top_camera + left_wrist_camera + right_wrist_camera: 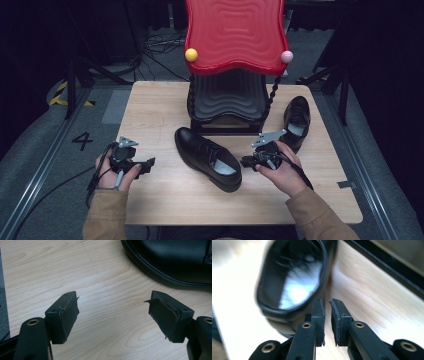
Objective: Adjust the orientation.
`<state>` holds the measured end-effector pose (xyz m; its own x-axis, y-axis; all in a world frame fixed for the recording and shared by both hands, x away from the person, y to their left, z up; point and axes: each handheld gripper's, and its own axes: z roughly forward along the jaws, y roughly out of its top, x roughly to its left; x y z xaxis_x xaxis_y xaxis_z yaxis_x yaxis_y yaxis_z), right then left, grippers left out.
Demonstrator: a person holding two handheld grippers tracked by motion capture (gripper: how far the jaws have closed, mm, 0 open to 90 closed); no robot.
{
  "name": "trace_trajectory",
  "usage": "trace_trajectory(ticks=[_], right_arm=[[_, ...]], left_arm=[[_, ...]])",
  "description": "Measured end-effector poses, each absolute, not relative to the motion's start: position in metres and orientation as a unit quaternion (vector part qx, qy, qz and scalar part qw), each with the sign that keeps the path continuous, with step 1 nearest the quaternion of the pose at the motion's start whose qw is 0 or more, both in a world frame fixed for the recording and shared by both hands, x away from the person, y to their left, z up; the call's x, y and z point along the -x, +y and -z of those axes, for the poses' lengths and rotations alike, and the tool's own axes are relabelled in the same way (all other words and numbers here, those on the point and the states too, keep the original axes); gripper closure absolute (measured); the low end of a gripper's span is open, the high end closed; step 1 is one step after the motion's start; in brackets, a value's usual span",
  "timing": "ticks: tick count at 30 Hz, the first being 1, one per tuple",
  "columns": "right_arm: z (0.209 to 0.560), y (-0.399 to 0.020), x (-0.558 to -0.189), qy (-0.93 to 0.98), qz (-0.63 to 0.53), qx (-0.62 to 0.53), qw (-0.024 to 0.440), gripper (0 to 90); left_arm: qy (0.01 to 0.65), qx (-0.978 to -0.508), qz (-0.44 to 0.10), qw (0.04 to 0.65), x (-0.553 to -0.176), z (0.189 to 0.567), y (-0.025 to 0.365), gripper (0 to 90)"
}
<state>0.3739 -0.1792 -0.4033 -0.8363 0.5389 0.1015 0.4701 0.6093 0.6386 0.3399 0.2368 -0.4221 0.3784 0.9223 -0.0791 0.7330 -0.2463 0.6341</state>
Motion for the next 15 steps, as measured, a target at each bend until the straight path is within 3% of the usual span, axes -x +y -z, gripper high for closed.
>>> trace_trajectory(ticks=[7, 15], right_arm=[[0.371, -0.154, -0.359, 0.919, -0.328, -0.217, 0.033, 76.4], [0.378, -0.117, -0.363, 0.949, -0.260, -0.180, -0.002, 73.9]], left_arm=[[0.534, -0.775, -0.154, 0.301, -0.341, 0.422, 0.236, 24.1], [0.534, -0.775, -0.150, 0.303, -0.341, 0.422, 0.237, 24.2]])
